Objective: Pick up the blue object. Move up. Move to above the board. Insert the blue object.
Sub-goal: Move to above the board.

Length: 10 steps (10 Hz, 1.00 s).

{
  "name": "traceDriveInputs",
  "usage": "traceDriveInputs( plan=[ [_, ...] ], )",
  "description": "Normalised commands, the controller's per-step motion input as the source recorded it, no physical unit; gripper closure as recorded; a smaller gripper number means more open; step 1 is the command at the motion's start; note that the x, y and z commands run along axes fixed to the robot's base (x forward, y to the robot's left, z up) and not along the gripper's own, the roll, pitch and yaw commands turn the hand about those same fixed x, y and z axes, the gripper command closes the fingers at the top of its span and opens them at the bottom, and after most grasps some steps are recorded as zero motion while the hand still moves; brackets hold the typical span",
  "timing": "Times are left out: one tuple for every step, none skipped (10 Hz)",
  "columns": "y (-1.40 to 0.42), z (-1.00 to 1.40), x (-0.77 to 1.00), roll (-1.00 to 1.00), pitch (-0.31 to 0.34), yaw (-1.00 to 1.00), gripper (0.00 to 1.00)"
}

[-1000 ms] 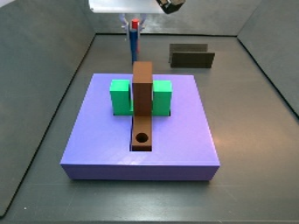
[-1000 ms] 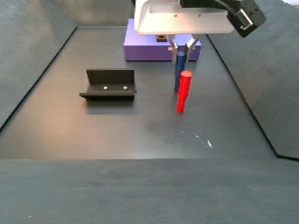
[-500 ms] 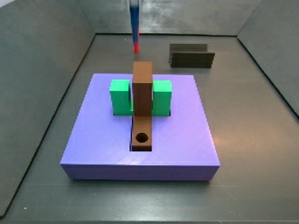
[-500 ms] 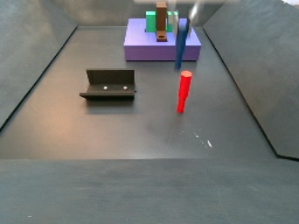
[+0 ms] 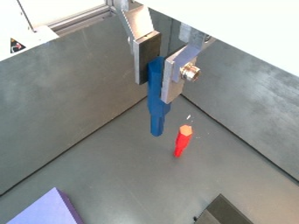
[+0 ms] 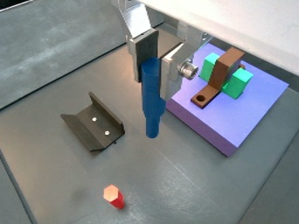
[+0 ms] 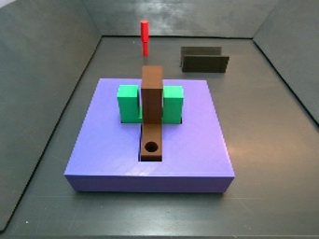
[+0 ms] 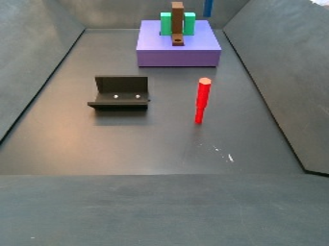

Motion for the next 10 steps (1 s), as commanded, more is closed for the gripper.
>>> traceDriveInputs(
  plan=[
    [0.00,0.18,0.02,0.00,0.053,0.00,1.00],
    [-1.40,0.23,0.21,0.08,0.251,-0.31,1.00],
    [-1.40,0.22,0.21,0.09,0.245,-0.27,1.00],
    [-1.40,0.22,0.23,0.08,0.233,-0.14,1.00],
    [-1.40,0.22,0.27,0.00,0.192,-0.02,1.00],
    [-1.40,0.22,0.28,0.00,0.182,-0.01,1.00],
    [-1.40,0.23,0.31,0.00,0.163,0.00,1.00],
    [-1.40,0.23,0.34,0.00,0.151,0.00,1.00],
    [-0.58,0.10,0.18,0.02,0.143,0.00,1.00],
    [-0.36,0.07,0.14,0.02,0.127,0.01,1.00]
  ],
)
